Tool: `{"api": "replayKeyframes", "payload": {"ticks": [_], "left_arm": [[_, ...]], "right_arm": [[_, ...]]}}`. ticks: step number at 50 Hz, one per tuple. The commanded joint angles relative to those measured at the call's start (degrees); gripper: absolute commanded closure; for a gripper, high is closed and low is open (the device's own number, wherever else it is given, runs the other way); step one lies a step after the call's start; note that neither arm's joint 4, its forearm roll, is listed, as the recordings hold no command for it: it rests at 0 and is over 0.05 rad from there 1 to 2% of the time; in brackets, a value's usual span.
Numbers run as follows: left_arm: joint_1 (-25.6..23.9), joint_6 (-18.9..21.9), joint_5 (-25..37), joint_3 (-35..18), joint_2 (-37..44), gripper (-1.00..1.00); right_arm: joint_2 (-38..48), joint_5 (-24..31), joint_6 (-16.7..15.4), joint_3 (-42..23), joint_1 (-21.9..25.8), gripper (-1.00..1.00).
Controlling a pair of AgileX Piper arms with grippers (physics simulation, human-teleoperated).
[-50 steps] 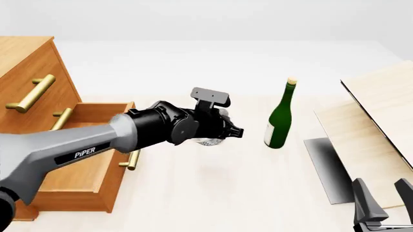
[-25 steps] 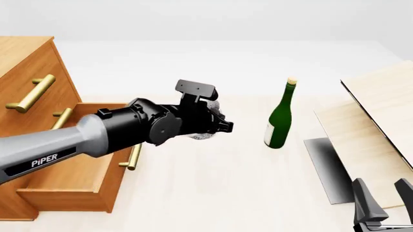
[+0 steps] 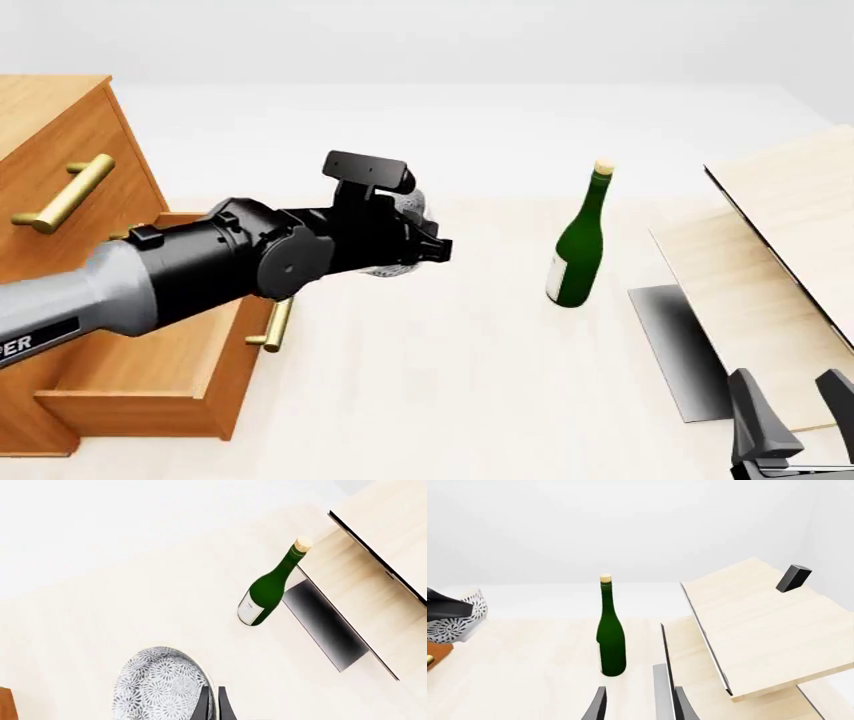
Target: Put the bowl in the bottom drawer of the cabinet.
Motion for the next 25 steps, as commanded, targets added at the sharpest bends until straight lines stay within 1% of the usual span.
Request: {"api": "replayKeyframes", "payload": {"ticks": [1, 20, 25], "left_arm": [[1.73, 0.75, -0.18, 1.80, -3.38, 1.00], [7.24, 1.12, -1.82, 6.48, -8.47, 1.00], [8.32, 1.50, -1.78, 6.91, -9.72, 1.00]], "right_arm": [[0.00, 0.00, 0.00, 0.00, 0.00, -1.00], [0.00, 0.00, 0.00, 0.00, 0.00, -1.00], [0.00, 0.00, 0.00, 0.00, 0.00, -1.00]]}}
